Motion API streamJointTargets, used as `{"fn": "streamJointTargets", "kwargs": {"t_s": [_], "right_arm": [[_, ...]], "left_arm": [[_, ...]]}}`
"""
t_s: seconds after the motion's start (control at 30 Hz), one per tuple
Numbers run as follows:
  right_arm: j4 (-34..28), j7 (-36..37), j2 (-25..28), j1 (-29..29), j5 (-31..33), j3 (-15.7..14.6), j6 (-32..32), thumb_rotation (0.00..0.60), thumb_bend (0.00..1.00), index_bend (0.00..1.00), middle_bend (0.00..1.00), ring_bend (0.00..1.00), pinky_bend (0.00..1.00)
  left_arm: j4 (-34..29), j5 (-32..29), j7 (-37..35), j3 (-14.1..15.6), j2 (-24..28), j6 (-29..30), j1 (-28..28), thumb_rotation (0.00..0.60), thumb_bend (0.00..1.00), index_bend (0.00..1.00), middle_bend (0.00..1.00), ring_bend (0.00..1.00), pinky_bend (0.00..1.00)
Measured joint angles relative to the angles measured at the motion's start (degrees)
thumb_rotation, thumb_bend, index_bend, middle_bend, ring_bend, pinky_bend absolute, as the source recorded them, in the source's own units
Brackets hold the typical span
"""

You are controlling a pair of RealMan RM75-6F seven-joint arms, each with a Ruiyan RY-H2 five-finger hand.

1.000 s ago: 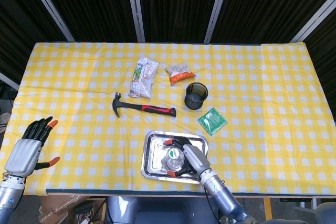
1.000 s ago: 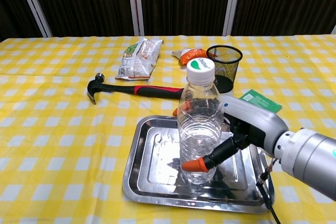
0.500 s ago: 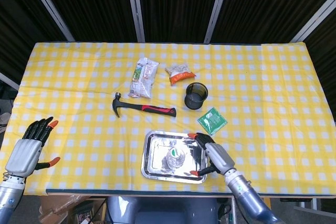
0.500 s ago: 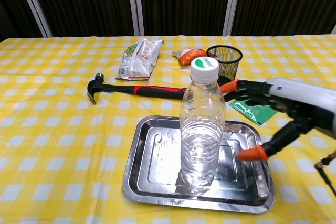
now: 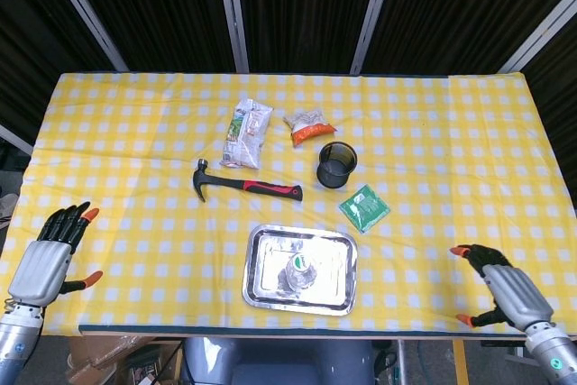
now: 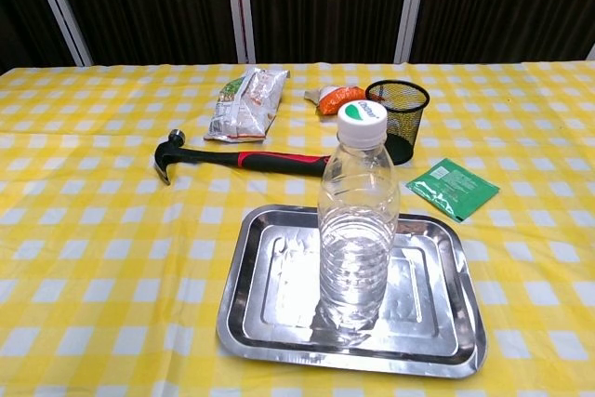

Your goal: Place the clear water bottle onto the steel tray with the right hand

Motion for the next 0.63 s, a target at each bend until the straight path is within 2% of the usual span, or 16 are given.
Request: {"fn": "streamJointTargets", "kwargs": {"t_s": [0.1, 0.2, 0.33, 0.43, 0.5, 0.63], "right_arm": [[3.94, -4.47, -3.64, -2.83, 0.94, 1.30, 7.85, 0.600, 0.11, 0.23, 0.13, 0.01, 0.00], [10.68, -7.59, -11.25, -5.57, 1.16, 3.29, 16.97, 0.600, 0.11, 0.22, 0.13, 0.01, 0.00], [23.86, -11.15, -21.37, -8.37, 0.96, 6.13, 26.92, 0.600, 0.11, 0.15, 0.11, 0.00, 0.00], [33.33, -13.79, -26.77, -9.94, 0.82, 7.73, 30.10, 0.600, 0.11, 0.12, 0.08, 0.00, 0.00], [37.53, -15.56, -29.88, -10.88, 0.89, 8.55, 31.17, 0.600, 0.11, 0.12, 0.08, 0.00, 0.00], [39.86, -17.96, -32.50, -11.85, 1.28, 9.36, 31.18, 0.600, 0.11, 0.12, 0.08, 0.00, 0.00]], "left_arm": [[-0.05, -0.40, -0.07, -0.11, 0.16, 0.15, 0.18, 0.600, 0.15, 0.06, 0.00, 0.00, 0.00], [-0.08, -0.75, -0.32, -0.30, 0.33, 0.38, 0.34, 0.600, 0.15, 0.06, 0.00, 0.00, 0.00], [0.02, -1.22, -0.39, -0.57, 0.42, 0.56, 0.47, 0.600, 0.15, 0.06, 0.00, 0.00, 0.00], [0.24, -1.28, -0.21, -0.63, 0.33, 0.35, 0.37, 0.600, 0.15, 0.06, 0.00, 0.00, 0.00], [0.42, -1.30, 0.01, -0.62, 0.22, 0.05, 0.24, 0.600, 0.15, 0.06, 0.00, 0.00, 0.00], [0.74, -1.26, 0.44, -0.46, -0.09, -0.91, -0.18, 0.600, 0.15, 0.06, 0.00, 0.00, 0.00]]}}
